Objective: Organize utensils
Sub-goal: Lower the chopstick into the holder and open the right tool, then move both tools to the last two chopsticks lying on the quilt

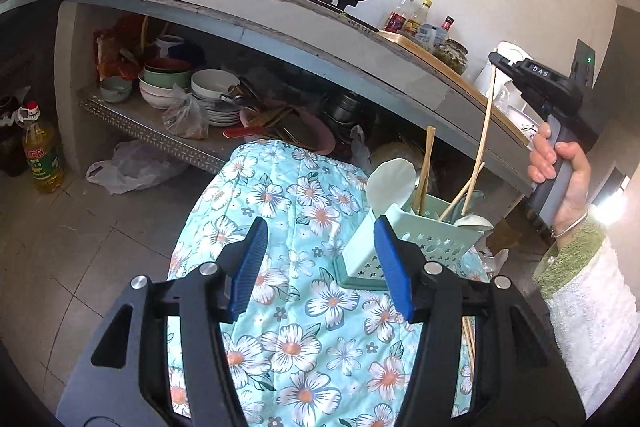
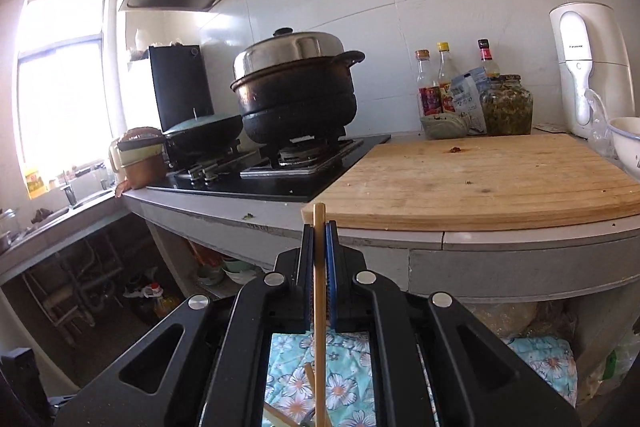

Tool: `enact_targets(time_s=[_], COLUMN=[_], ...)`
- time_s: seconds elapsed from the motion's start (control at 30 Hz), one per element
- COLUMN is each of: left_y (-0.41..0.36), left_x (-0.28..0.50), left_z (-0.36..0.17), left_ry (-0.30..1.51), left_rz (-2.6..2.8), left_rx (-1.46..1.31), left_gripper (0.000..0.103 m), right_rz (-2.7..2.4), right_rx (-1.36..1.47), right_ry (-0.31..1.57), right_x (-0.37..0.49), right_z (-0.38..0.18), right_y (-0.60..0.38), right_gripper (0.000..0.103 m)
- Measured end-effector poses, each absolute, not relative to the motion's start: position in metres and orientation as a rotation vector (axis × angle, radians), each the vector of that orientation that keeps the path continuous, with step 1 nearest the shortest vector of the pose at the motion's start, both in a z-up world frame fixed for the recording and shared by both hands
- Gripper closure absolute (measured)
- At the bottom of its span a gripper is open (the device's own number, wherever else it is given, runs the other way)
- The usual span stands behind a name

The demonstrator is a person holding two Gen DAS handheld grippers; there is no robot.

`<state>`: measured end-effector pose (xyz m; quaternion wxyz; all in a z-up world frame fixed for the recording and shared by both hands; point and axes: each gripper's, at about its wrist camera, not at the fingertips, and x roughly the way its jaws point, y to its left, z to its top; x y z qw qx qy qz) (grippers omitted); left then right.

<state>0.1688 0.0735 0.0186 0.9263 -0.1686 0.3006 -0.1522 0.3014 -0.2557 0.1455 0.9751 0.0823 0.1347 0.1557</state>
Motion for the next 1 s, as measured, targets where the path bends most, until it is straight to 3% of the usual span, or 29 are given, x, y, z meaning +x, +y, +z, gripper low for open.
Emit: enact_targets(time_s=[0.7,0.77,0.83,0.87,1.0], left_y=[0.070,0.068,0.066,0.065,0.059], left_x=[0.173,0.173,0.171,0.171,0.169], left_z=[0.011,0.011,0.012,0.012,0.014], left_ry=[0.637,0.639,0.639,0.639,0.637], left_rz=[-0.332,-0.336,-0.341,-0.343,-0.354], left_rx=[-0.360,-0.357,-0.356,-0.354,-0.343], left_gripper=[0.051,0.051,0.051,0.050,0.048], right_rz=[0.365,0.382,0.380,0.380,0.393], right_rx=[-0.023,-0.025,-0.023,-0.019,0.019], right_ry=[0.466,0.496,0.509,0.505,0.486], right_x=[0.300,0.297,0.293,0.290,0.271], right_z=[0.068,0.063,0.064,0.065,0.075], right_y=[-0.233,-0.232,-0.234,-0.235,-0.246], right_gripper=[0.097,0.094,0.074,0.070,0.060])
